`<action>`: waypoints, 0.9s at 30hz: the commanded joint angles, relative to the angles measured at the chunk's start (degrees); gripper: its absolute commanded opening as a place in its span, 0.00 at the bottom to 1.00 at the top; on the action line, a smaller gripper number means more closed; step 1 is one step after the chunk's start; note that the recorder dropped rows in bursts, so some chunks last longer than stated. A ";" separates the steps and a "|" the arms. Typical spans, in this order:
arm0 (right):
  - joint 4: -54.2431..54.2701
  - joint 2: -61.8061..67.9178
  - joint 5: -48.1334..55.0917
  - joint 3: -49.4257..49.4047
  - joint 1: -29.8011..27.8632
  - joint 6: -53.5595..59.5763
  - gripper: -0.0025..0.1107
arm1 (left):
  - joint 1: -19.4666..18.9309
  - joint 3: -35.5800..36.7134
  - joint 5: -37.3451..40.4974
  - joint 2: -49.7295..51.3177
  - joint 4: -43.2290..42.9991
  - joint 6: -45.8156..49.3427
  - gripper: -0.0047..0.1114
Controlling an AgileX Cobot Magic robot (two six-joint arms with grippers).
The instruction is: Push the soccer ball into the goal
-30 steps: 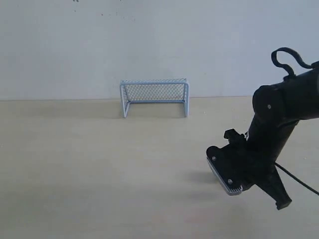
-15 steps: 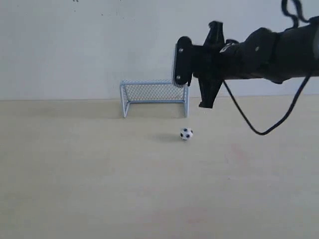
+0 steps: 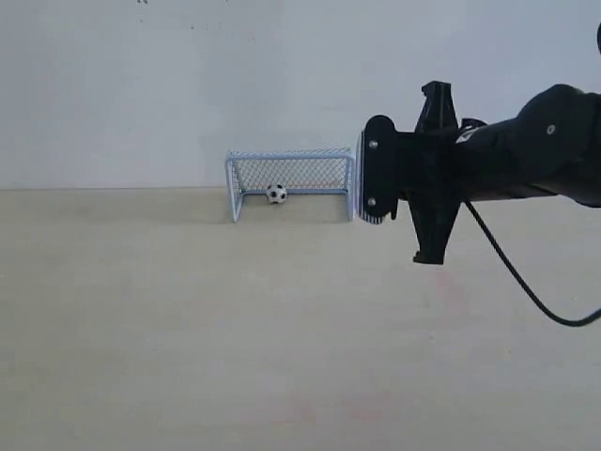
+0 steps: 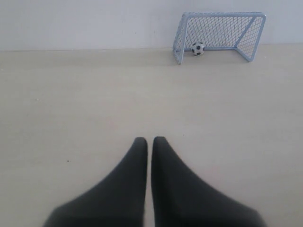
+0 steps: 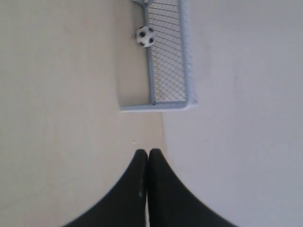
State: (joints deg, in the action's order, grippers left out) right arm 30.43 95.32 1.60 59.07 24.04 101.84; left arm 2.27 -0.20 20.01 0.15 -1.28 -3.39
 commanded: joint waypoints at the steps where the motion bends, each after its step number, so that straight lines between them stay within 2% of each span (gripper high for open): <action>1: 0.11 -2.83 7.24 -3.22 -0.16 0.25 0.02 | -0.08 0.20 -0.27 -0.15 -0.07 0.16 0.08; 11: 0.11 -5.90 35.19 -4.83 -0.16 -10.63 0.02 | -0.08 0.20 -0.27 -0.15 -0.07 0.16 0.08; 15: 0.11 -6.12 43.04 -4.83 -0.16 -16.77 0.02 | -0.08 0.20 -0.27 -0.15 -0.07 0.16 0.08; 27: 0.80 -6.12 44.29 -4.83 -0.16 -19.01 0.02 | -0.08 0.20 -0.27 -0.15 -0.07 0.16 0.08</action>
State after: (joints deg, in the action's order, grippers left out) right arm 30.65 89.86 45.58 54.64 24.04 83.24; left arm 2.27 -0.20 20.01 0.15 -1.28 -3.39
